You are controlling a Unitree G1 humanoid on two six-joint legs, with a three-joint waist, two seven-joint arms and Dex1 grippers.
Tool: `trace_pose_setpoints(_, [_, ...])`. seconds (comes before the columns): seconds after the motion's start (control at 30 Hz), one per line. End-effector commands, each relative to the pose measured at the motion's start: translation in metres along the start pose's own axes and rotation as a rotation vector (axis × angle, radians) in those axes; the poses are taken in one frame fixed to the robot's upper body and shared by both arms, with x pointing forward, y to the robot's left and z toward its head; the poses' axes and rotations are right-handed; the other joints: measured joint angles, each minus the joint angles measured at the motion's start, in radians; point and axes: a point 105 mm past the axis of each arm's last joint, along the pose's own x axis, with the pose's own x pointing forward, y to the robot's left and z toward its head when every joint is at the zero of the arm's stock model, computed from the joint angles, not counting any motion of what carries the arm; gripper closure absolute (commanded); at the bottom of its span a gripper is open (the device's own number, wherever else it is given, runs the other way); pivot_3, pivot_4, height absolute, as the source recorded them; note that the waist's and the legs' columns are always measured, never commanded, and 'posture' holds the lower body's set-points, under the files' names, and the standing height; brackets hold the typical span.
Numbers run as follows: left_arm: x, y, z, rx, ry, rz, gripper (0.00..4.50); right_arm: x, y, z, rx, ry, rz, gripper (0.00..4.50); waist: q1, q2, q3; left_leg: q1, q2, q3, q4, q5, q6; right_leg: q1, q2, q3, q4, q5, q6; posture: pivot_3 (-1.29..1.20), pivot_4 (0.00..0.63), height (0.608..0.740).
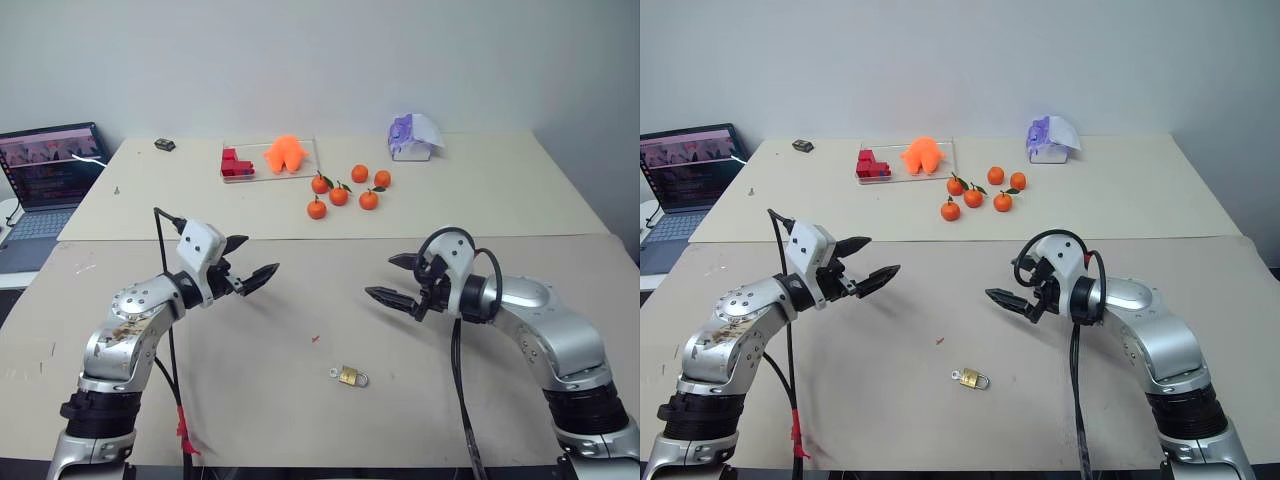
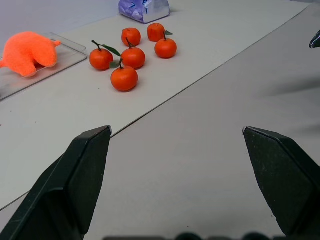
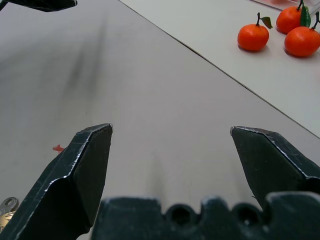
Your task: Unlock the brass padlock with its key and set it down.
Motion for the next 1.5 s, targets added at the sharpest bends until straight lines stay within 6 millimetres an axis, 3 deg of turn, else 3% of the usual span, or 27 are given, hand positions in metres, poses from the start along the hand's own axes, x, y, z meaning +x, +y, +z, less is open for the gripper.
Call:
trace_pose_setpoints(0.03, [-0.001, 0.000, 0.016, 0.049, -0.048, -0.017, 0.00, -0.005, -0.005, 0.015, -0.050, -0.061, -0.025, 0.07, 0.001, 0.000, 0.000, 0.000, 0.000, 0.000, 0.000, 0.000, 0.000, 0.000, 0.000, 0.000, 0.000, 0.000, 0.000, 0.00, 0.150, 0.735])
trace_pose_setpoints(0.27, [0.001, -0.007, 0.016, 0.046, -0.036, -0.120, 0.00, -0.008, -0.009, 0.013, -0.073, -0.055, -0.042, 0.07, 0.000, 0.000, 0.000, 0.000, 0.000, 0.000, 0.000, 0.000, 0.000, 0.000, 0.000, 0.000, 0.000, 0.000, 0.000, 0.00, 0.150, 0.735])
trace_pose_setpoints(0.37, [0.001, -0.014, 0.010, 0.050, 0.015, -0.185, 0.00, -0.017, 0.007, 0.006, -0.025, -0.009, 0.068, 0.07, 0.001, 0.001, -0.001, 0.000, 0.000, 0.000, 0.000, 0.000, 0.000, 0.000, 0.000, 0.000, 0.000, 0.000, 0.000, 0.00, 0.150, 0.735])
trace_pose_setpoints(0.43, [0.002, -0.023, 0.008, 0.037, 0.023, -0.242, 0.00, -0.027, 0.028, 0.003, -0.023, 0.028, 0.180, 0.07, 0.002, 0.003, -0.002, 0.000, 0.000, 0.000, -0.001, 0.000, 0.000, 0.001, 0.000, 0.000, -0.001, 0.000, 0.000, 0.00, 0.150, 0.735])
trace_pose_setpoints(0.5, [0.004, -0.030, 0.007, 0.030, 0.028, -0.290, 0.00, -0.036, 0.044, 0.002, -0.037, 0.060, 0.258, 0.07, 0.004, 0.011, -0.006, 0.002, 0.000, 0.000, -0.005, -0.001, 0.006, 0.011, 0.000, -0.001, -0.009, 0.000, 0.001, 0.00, 0.150, 0.735])
trace_pose_setpoints(0.53, [0.006, -0.032, 0.006, 0.029, 0.032, -0.308, 0.00, -0.040, 0.050, 0.001, -0.040, 0.069, 0.282, 0.07, 0.004, 0.014, -0.007, 0.006, 0.000, 0.001, -0.007, -0.005, 0.020, 0.020, 0.000, -0.002, -0.017, -0.001, 0.002, 0.00, 0.150, 0.735])
trace_pose_setpoints(0.57, [0.008, -0.035, 0.006, 0.030, 0.037, -0.328, 0.00, -0.043, 0.055, -0.001, -0.043, 0.083, 0.296, 0.07, 0.004, 0.016, -0.007, 0.010, 0.000, 0.001, -0.007, -0.006, 0.023, 0.023, 0.000, -0.002, -0.017, -0.003, 0.004, 0.00, 0.150, 0.735])
trace_pose_setpoints(0.63, [0.013, -0.038, 0.006, 0.034, 0.044, -0.365, 0.00, -0.047, 0.064, -0.015, -0.042, 0.132, 0.305, 0.07, 0.004, 0.014, -0.007, 0.018, 0.001, 0.000, -0.011, -0.008, 0.025, 0.030, 0.001, -0.004, -0.015, -0.010, 0.002, 0.00, 0.150, 0.735])
trace_pose_setpoints(0.73, [0.017, -0.038, 0.007, 0.041, 0.048, -0.394, 0.00, -0.050, 0.071, -0.029, -0.048, 0.178, 0.296, 0.07, -0.004, 0.012, -0.007, 0.019, 0.006, -0.003, -0.011, -0.008, 0.025, 0.030, 0.007, -0.006, -0.014, -0.011, 0.001, 0.00, 0.150, 0.735])
trace_pose_setpoints(0.97, [0.014, -0.040, 0.011, 0.075, 0.099, -0.511, 0.00, -0.023, 0.093, -0.060, -0.075, 0.186, 0.213, 0.07, -0.017, 0.011, -0.006, 0.019, 0.006, -0.003, -0.010, -0.008, 0.025, 0.029, 0.008, -0.004, -0.013, -0.011, 0.001, 0.00, 0.150, 0.735])
trace_pose_setpoints(1.2, [0.007, -0.034, 0.012, 0.108, 0.147, -0.541, 0.00, -0.004, 0.121, -0.052, -0.003, 0.109, 0.242, 0.07, -0.016, 0.011, -0.006, 0.019, 0.005, -0.003, -0.010, -0.008, 0.025, 0.029, 0.007, -0.004, -0.013, -0.011, 0.001, 0.00, 0.150, 0.735])
trace_pose_setpoints(1.5, [0.001, -0.026, 0.016, 0.130, 0.177, -0.535, 0.00, 0.009, 0.118, -0.060, 0.020, 0.108, 0.208, 0.07, -0.017, 0.011, -0.006, 0.019, 0.006, -0.004, -0.011, -0.008, 0.025, 0.029, 0.007, -0.005, -0.013, -0.012, 0.000, 0.00, 0.150, 0.735])
